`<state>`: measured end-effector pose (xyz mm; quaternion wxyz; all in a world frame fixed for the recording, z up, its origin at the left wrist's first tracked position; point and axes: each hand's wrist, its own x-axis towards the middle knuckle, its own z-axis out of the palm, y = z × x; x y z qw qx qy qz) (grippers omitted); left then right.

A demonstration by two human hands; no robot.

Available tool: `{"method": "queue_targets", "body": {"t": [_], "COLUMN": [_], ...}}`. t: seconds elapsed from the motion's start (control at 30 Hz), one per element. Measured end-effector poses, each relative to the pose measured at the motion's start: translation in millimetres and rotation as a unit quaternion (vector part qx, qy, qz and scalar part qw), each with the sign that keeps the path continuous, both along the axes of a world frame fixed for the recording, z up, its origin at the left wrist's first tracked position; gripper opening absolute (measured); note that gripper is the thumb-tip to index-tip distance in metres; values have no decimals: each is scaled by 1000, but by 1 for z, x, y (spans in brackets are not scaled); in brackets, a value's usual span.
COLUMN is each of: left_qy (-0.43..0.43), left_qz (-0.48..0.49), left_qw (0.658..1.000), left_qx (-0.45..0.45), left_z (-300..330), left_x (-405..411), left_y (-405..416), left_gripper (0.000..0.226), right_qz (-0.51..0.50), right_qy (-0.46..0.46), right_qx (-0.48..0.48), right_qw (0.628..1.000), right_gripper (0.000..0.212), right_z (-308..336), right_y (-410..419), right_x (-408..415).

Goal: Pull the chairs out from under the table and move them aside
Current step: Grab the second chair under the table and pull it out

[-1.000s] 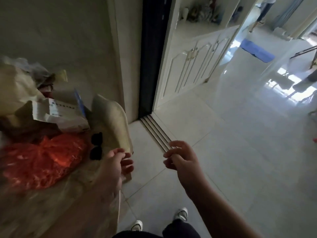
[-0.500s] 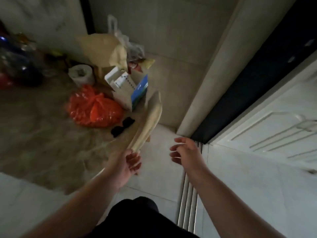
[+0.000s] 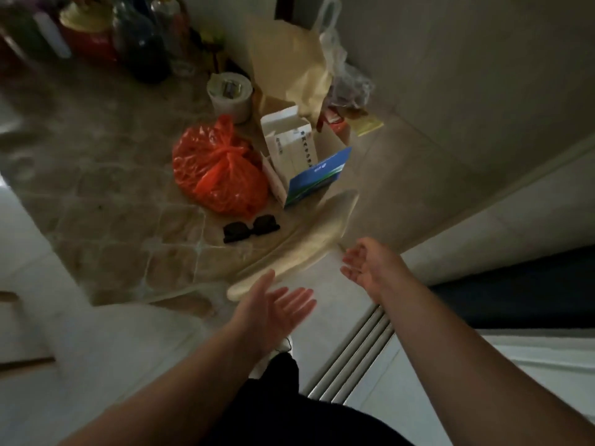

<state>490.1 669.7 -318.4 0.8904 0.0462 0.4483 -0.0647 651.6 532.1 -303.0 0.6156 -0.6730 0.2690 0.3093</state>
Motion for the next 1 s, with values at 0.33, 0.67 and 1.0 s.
{"method": "queue_targets", "body": {"t": [0.33,0.67,1.0], "left_qy": [68,92,174], "left_qz": [217,440,421], "left_qw": [973,892,888], "left_qx": [31,49,70], "left_z": [-34,-44,-59], "left_x": [43,102,112], "left_y": [-24,-53,-33], "left_gripper": [60,54,42], "right_qz": [140,170,173], "right_qy": [114,291,317], "right_qx": [63,149,120], "right_qw": [982,930,925], "right_gripper": [33,48,43], "right_z": [-27,-62,-98], "right_y": [21,32,45], "right_x": [90,149,161]}}
